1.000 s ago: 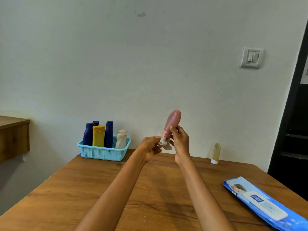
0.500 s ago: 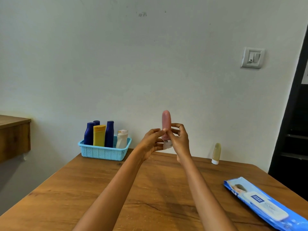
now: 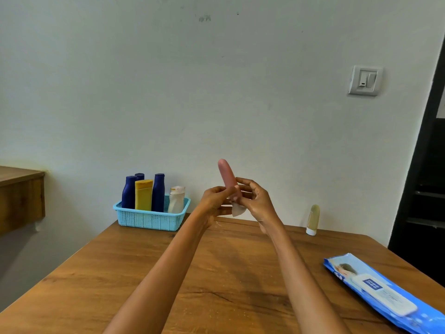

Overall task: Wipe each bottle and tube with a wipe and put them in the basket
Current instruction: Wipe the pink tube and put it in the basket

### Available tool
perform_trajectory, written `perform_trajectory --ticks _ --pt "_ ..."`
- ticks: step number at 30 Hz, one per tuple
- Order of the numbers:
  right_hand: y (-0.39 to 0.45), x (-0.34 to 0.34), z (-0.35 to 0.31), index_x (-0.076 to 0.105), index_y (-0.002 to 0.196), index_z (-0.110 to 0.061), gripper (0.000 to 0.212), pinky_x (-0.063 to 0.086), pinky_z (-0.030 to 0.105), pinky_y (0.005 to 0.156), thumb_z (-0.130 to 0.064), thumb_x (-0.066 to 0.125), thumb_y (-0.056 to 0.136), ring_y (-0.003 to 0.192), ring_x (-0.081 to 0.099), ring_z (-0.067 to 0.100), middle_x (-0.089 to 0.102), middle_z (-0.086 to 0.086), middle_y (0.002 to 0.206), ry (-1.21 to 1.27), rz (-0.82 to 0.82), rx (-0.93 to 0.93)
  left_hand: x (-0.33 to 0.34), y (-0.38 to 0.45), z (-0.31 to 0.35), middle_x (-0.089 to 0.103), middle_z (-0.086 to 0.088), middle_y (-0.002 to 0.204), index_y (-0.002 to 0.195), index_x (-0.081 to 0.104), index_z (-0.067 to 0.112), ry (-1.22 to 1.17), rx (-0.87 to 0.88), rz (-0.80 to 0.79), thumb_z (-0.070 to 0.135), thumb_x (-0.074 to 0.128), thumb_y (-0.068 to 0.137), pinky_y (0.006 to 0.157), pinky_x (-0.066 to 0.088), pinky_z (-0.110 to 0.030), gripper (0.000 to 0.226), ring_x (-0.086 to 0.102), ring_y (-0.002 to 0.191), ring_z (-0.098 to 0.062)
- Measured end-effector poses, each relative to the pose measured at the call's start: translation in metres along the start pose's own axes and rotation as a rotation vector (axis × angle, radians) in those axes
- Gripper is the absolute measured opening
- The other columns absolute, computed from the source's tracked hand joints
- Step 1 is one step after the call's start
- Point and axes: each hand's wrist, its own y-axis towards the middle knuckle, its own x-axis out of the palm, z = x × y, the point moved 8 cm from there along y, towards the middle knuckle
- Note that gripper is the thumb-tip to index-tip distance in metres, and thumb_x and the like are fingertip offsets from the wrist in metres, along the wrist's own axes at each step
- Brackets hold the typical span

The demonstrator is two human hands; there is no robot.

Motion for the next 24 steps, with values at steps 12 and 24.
perform_trajectory --ticks 12,24 --pt "0.000 -0.003 0.030 0.052 0.118 -0.014 0.049 0.054 0.033 0.081 0.018 0.054 0.080 0.108 0.058 0.031 0.055 0.015 0.118 0.411 0.174 0.339 -0.015 -0.001 0.013 0.065 -0.007 0.103 0.120 0.054 0.008 0.452 0.209 0.230 0.039 0.062 0.086 0.064 0.055 -0.025 0.047 0.067 0.077 -0.019" --pt "0.007 -0.014 0.019 0.058 0.107 -0.012 0.042 0.058 0.025 0.067 0.019 0.051 0.080 0.091 0.063 0.024 0.062 0.016 0.103 0.797 0.159 0.248 -0.025 -0.001 0.005 0.063 -0.003 0.097 0.116 0.057 0.004 0.366 0.151 0.268 0.040 0.063 0.085 0.073 0.053 -0.028 0.047 0.060 0.084 -0.017"
